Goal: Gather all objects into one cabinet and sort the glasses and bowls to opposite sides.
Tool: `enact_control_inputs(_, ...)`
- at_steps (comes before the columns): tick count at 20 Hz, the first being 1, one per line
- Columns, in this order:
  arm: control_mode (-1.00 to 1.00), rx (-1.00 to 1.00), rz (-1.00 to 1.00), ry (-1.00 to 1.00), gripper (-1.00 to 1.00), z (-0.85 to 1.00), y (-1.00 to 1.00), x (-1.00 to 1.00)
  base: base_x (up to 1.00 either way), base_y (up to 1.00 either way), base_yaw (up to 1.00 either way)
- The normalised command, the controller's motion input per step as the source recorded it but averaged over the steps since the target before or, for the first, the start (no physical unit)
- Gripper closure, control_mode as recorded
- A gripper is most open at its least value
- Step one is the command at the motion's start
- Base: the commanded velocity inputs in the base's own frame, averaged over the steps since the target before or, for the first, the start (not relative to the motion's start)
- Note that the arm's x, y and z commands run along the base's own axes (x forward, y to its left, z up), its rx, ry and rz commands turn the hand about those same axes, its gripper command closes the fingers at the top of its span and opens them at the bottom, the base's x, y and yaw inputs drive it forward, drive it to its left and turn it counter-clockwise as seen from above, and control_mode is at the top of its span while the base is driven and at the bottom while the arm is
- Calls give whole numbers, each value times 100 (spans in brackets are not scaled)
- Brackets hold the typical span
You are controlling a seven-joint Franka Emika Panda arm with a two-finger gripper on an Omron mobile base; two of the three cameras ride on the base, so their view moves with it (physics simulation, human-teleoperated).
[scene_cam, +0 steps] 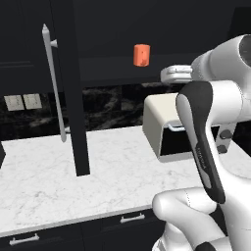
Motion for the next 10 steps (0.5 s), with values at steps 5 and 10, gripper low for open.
enact_control_inputs(5, -100, -1, -3, 0, -100, 1, 0, 46, 0, 0, 0)
enact_control_inputs(10, -100, 0, 0, 0, -100, 0, 0, 47, 0, 0, 0)
